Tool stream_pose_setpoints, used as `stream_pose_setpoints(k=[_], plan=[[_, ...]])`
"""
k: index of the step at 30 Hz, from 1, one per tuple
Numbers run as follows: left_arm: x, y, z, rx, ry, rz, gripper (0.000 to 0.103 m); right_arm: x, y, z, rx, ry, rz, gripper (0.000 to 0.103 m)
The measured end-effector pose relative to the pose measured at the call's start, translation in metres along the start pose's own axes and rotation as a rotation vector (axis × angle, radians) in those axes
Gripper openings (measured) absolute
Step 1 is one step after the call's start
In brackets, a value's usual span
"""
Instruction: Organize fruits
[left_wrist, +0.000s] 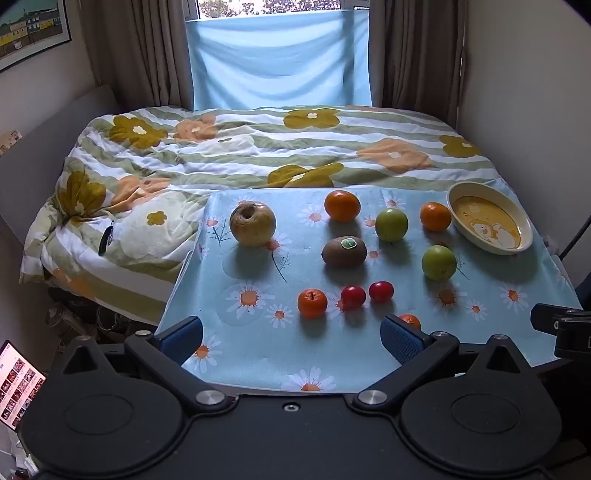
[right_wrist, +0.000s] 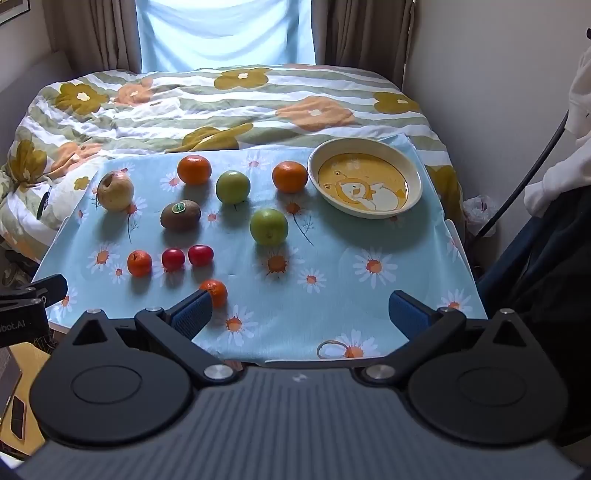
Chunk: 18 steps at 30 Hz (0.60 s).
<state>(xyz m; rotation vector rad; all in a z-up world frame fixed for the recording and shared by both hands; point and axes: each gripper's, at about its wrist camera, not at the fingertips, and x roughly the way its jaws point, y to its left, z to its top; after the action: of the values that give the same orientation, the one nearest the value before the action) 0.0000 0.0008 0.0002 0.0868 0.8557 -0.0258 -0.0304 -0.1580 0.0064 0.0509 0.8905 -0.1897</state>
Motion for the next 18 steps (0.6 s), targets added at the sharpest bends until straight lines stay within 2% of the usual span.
stream_pose_setpoints(k=[3, 6, 18], plan=[[-0.0003, 0.0059, 0.0013, -0.024, -0.006, -0.018, 0.103, 0.0001, -0.0002, 0.0004, 0.000, 0.002, -0.001, 0.103], [-0.0043, 0.0066, -0.0048, -0.007, -0.042, -0.019, 0.103, 0.0000, -0.0001, 0.0008, -0.001, -0.002, -0.004, 0.103], [-0.0048, 0.0012, 0.0026, 0.003, -0.029, 0.001, 0.103, 0.0001, -0.0007, 0.0018, -0.002, -0.004, -0.002, 0.103]])
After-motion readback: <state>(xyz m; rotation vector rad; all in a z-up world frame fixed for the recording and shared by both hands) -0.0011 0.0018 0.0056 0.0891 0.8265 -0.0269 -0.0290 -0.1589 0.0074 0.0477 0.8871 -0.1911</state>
